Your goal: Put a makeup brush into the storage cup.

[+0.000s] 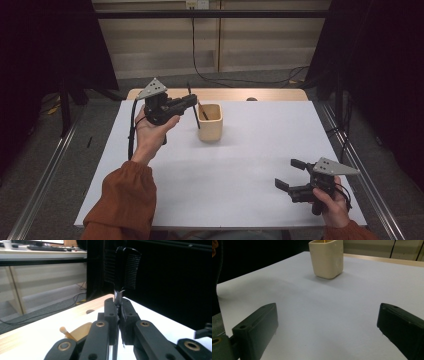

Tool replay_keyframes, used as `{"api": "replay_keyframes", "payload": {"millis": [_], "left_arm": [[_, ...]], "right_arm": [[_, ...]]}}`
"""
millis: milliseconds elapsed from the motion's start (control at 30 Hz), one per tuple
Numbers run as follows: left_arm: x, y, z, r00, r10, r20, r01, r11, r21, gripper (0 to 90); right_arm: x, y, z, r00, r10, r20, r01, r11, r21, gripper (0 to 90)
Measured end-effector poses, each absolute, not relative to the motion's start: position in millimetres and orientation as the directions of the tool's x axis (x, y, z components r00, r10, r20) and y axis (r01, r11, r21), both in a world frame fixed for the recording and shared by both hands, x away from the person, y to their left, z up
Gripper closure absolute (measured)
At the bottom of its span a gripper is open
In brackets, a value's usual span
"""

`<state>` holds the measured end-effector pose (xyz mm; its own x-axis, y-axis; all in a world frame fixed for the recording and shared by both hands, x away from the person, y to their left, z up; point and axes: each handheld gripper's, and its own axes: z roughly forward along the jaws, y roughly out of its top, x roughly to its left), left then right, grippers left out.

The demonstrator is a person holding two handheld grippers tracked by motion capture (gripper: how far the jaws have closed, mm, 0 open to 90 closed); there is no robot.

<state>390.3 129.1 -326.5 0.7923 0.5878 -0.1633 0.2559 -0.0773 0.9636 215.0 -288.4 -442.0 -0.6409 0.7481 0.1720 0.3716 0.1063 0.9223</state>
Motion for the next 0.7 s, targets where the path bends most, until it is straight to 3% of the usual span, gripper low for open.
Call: {"api": "replay_keyframes", "payload": {"millis": [700], "left_arm": [[419.7, 113.8, -320.1, 0.772, 0.62, -0.14, 0.243, -0.085, 0.966, 85.6]], "right_arm": [[214.1, -286.2, -442.2, -0.646, 0.745, 0.168, 0.365, 0.107, 0.925, 0.2]]}}
